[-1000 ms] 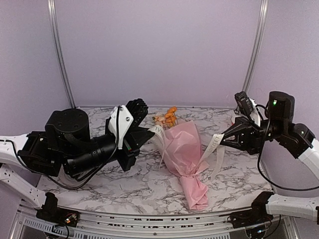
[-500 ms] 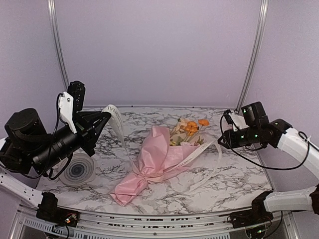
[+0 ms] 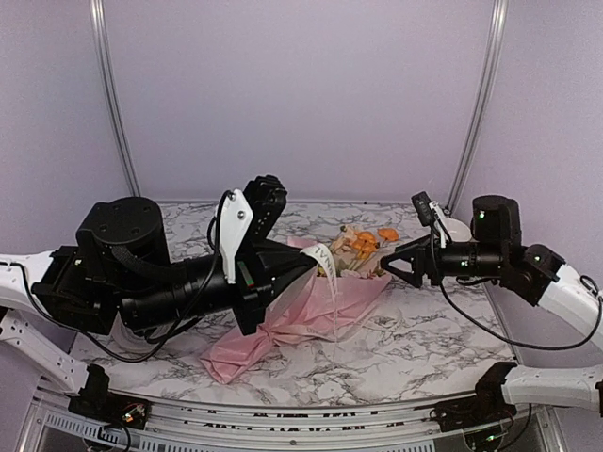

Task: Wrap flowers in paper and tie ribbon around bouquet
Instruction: Place the right side of the half-tied ribbon at the center of the board, then pass from the left arm to the right, then pass from the right arm to the left, then pass from the left arm to the right

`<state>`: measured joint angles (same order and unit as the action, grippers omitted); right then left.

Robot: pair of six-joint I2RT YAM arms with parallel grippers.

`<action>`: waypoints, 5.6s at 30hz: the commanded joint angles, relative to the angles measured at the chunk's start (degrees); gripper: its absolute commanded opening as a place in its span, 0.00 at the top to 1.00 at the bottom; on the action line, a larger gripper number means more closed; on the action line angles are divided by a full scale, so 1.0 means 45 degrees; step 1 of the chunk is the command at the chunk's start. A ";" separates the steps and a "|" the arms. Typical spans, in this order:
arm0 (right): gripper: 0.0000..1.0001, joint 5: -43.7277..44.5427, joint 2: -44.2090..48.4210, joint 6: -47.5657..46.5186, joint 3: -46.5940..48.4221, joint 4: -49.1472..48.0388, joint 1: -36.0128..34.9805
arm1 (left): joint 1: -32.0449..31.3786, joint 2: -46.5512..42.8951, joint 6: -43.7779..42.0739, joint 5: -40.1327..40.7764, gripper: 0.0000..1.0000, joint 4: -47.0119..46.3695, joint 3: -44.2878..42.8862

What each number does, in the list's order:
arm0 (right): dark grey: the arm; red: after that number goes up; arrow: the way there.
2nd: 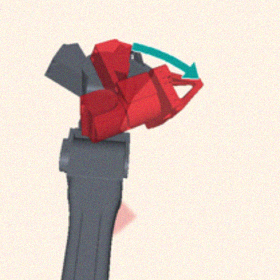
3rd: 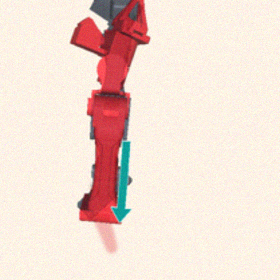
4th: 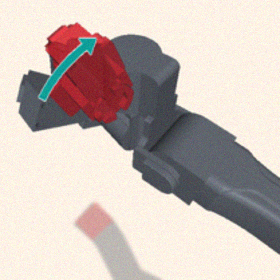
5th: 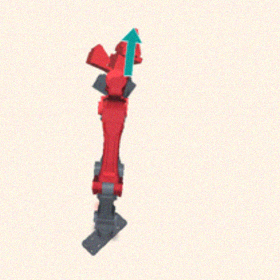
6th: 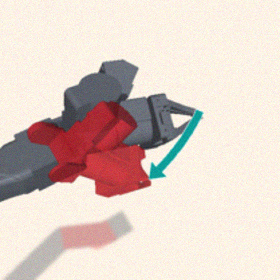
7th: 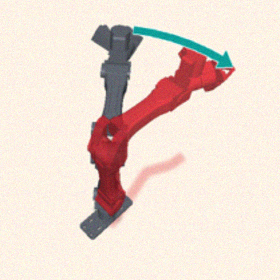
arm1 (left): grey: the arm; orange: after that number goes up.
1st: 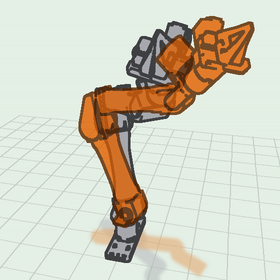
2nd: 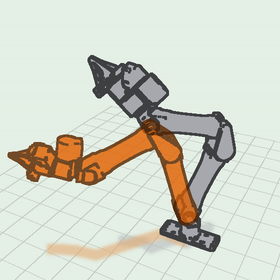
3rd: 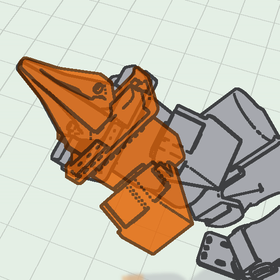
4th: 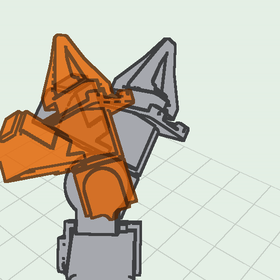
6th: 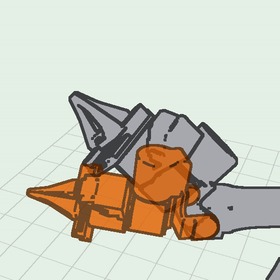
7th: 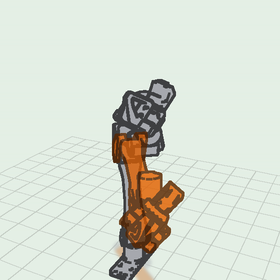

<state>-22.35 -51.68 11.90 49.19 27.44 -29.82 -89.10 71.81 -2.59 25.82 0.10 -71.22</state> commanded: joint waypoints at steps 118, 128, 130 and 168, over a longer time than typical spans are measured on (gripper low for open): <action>1.00 -0.6252 -0.4582 -0.1012 -0.2897 -0.8826 -0.3712 | 0.2847 0.6450 0.1100 -0.5535 0.71 -1.2834 0.6610; 0.79 -0.0783 -0.3638 -0.0718 -0.1611 -0.5254 -0.3331 | 0.2813 0.6614 0.1524 -0.4984 1.00 -1.2743 0.6561; 0.72 0.2675 -0.3416 0.0136 -0.1061 -0.3632 -0.2742 | 0.2808 0.6672 0.1572 -0.4767 1.00 -1.2718 0.6574; 1.00 -0.0391 -0.1413 -0.0456 -0.1534 -0.1052 0.2671 | 0.2127 0.6659 0.0422 -0.4454 1.00 -1.1584 0.6091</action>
<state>-9.67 -67.96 16.16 36.53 21.69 -17.45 -79.15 102.56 0.27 5.23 -53.23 -43.07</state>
